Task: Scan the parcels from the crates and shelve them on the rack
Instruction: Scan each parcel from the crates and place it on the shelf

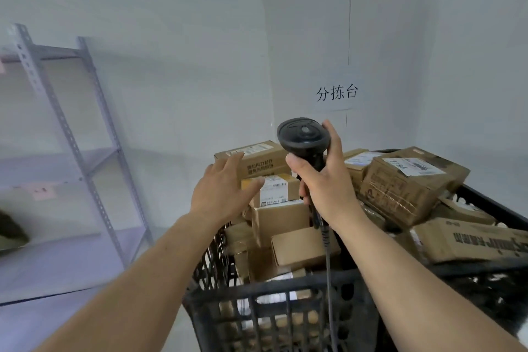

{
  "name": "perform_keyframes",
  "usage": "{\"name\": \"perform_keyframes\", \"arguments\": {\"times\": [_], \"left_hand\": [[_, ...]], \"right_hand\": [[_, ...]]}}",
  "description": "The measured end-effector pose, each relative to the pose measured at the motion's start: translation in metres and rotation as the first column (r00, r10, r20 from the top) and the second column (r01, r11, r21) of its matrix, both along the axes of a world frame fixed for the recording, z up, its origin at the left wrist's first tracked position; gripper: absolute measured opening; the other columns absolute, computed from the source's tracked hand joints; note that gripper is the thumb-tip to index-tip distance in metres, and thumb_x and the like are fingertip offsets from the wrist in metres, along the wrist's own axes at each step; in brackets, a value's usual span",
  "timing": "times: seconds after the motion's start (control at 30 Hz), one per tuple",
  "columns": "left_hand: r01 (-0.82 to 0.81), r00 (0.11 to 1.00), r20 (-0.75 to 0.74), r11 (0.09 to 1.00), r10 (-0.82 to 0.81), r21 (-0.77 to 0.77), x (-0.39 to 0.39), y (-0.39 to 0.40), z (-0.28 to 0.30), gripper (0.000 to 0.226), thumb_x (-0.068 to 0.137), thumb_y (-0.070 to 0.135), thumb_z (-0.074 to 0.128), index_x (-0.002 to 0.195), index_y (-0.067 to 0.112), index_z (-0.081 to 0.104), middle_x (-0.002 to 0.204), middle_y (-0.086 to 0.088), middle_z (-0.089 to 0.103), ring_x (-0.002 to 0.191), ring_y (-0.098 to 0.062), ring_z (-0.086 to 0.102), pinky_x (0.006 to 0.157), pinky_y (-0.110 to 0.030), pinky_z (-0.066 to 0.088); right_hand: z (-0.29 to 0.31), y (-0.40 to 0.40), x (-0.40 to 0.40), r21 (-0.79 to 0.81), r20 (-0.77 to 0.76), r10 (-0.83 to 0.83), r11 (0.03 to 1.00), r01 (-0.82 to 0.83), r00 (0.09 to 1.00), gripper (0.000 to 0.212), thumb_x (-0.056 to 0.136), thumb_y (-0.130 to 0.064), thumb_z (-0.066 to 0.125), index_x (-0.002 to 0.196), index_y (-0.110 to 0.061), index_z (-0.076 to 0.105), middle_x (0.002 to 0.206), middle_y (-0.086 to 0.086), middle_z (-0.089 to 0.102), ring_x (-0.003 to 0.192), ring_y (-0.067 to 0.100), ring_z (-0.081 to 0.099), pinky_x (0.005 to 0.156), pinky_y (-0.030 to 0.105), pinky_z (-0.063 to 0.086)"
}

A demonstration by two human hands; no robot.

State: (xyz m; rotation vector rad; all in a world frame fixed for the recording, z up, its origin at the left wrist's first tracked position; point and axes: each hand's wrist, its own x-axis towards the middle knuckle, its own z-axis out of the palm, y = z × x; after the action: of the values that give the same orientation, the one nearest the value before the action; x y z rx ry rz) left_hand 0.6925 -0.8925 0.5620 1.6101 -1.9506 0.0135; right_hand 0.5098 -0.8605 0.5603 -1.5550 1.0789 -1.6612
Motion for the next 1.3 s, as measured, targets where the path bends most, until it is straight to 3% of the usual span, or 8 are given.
{"name": "perform_keyframes", "arguments": {"times": [0.4,0.5,0.67,0.8,0.93,1.07,1.17,1.3], "left_hand": [[0.064,0.996,0.052,0.973,-0.077,0.221,0.049,-0.147,-0.001,0.08,0.089,0.064,0.045,0.154,0.03,0.013,0.161,-0.004,0.016,0.147,-0.025,0.012,0.115,-0.045,0.021],[0.074,0.995,0.042,0.955,-0.089,0.288,0.052,-0.181,-0.005,0.082,0.088,0.07,0.04,0.154,0.03,0.012,0.161,-0.008,0.014,0.148,-0.028,0.011,0.116,-0.047,0.02],[0.067,0.997,0.005,0.923,-0.074,0.378,0.055,-0.23,-0.013,0.085,0.088,0.073,0.035,0.154,0.026,0.012,0.16,-0.01,0.018,0.146,-0.032,0.015,0.114,-0.048,0.022],[0.081,0.996,0.007,0.902,-0.093,0.424,0.057,-0.247,-0.018,0.088,0.084,0.07,0.049,0.151,0.019,0.022,0.149,-0.013,0.034,0.135,-0.033,0.035,0.106,-0.043,0.038],[0.049,0.998,0.009,0.921,-0.057,0.387,0.058,-0.244,-0.017,0.085,0.08,0.066,0.056,0.144,0.015,0.033,0.138,-0.014,0.035,0.128,-0.032,0.039,0.095,-0.039,0.041],[0.088,0.996,-0.067,0.864,-0.063,0.496,0.065,-0.248,-0.019,0.093,0.075,0.073,0.052,0.144,0.012,0.033,0.144,-0.015,0.034,0.131,-0.034,0.037,0.104,-0.041,0.038],[0.12,0.988,-0.146,0.851,-0.052,0.512,0.068,-0.247,-0.02,0.091,0.071,0.072,0.053,0.138,0.012,0.04,0.138,-0.014,0.038,0.124,-0.033,0.044,0.1,-0.041,0.042],[0.096,0.976,-0.219,0.871,0.014,0.482,0.075,-0.246,-0.02,0.085,0.081,0.059,0.06,0.146,0.011,0.033,0.145,-0.015,0.031,0.13,-0.034,0.04,0.101,-0.039,0.039]], "right_hand": [[0.002,-0.1,0.042,0.088,0.001,-0.086,0.992,0.086,0.996,0.087,0.091,-0.026,0.067,0.153,-0.046,0.009,0.111,0.013,0.063,0.048,0.015,0.051,0.048,0.029,0.047],[-0.007,-0.122,0.049,0.13,-0.01,-0.117,0.984,0.118,0.993,0.088,0.091,-0.029,0.068,0.153,-0.045,0.008,0.126,0.016,0.059,0.049,0.014,0.052,0.047,0.027,0.047],[-0.022,-0.15,0.057,0.18,0.003,-0.173,0.969,0.17,0.985,0.088,0.09,-0.031,0.068,0.154,-0.045,0.009,0.125,0.002,0.056,0.053,0.015,0.054,0.049,0.027,0.048],[-0.03,-0.158,0.061,0.21,-0.014,-0.204,0.956,0.203,0.979,0.089,0.09,-0.031,0.068,0.154,-0.045,0.009,0.119,-0.012,0.052,0.056,0.014,0.056,0.05,0.027,0.05],[-0.035,-0.162,0.068,0.236,-0.031,-0.24,0.942,0.24,0.97,0.089,0.091,-0.03,0.068,0.156,-0.039,0.008,0.132,-0.002,0.052,0.056,0.004,0.061,0.049,0.018,0.048],[-0.037,-0.169,0.076,0.284,-0.005,-0.223,0.934,0.215,0.975,0.09,0.09,-0.032,0.067,0.155,-0.043,0.006,0.126,0.01,0.059,0.054,0.012,0.061,0.052,0.028,0.052],[-0.039,-0.176,0.081,0.299,0.003,-0.222,0.93,0.211,0.975,0.088,0.091,-0.032,0.066,0.155,-0.04,0.007,0.108,0.002,0.064,0.054,0.015,0.062,0.062,0.034,0.058],[-0.042,-0.178,0.08,0.324,-0.002,-0.235,0.92,0.222,0.972,0.082,0.092,-0.033,0.066,0.155,-0.035,0.014,0.114,-0.004,0.061,0.052,0.013,0.063,0.062,0.03,0.055]]}}
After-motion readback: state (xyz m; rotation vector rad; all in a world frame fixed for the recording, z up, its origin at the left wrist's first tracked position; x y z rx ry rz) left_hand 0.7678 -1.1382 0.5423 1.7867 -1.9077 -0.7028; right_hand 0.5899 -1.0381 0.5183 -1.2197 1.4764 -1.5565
